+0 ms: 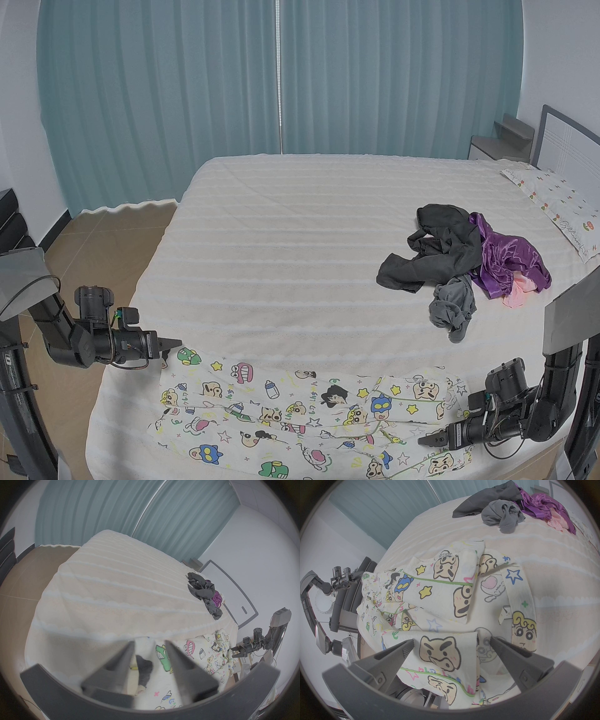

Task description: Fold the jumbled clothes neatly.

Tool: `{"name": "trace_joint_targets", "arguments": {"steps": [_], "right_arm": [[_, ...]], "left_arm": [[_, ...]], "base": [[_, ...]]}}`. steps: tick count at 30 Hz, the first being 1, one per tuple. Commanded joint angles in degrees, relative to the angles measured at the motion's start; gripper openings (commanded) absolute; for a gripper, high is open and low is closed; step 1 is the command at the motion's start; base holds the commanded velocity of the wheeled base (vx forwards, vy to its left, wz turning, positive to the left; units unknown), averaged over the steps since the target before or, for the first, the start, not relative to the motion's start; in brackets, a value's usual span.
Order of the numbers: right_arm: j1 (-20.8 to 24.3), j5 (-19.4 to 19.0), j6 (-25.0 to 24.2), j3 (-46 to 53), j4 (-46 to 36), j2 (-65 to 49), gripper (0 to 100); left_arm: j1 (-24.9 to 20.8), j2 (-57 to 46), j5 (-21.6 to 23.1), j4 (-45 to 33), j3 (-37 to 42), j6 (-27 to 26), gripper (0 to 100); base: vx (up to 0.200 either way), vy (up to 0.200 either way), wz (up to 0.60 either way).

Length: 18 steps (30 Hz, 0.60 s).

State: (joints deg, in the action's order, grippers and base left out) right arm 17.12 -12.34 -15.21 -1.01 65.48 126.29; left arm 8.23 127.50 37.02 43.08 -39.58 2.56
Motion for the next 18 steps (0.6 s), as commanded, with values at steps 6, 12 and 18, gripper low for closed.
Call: {"name": "trace_joint_targets", "arguments": {"steps": [6,12,18], "right_arm": [[0.02,0.03,0.01,1.01,-0.09,0.09,100],[0.02,-0.06,0.01,1.01,-0.09,0.09,100],[0.02,-0.06,0.01,1.01,-0.09,0.09,100]], "left_arm": [[4.16,2.23,-1.08,-2.30,-1.11,-0.98,100],[8.47,-0.50,-0.28,-15.92,-0.58,-12.32,100],[10.32,-2.08,7.45,-26.82,-0.14,-21.54,100]], "base": [[0.000,0.000,0.00],[0.000,0.000,0.00],[0.000,0.000,0.00]]}}
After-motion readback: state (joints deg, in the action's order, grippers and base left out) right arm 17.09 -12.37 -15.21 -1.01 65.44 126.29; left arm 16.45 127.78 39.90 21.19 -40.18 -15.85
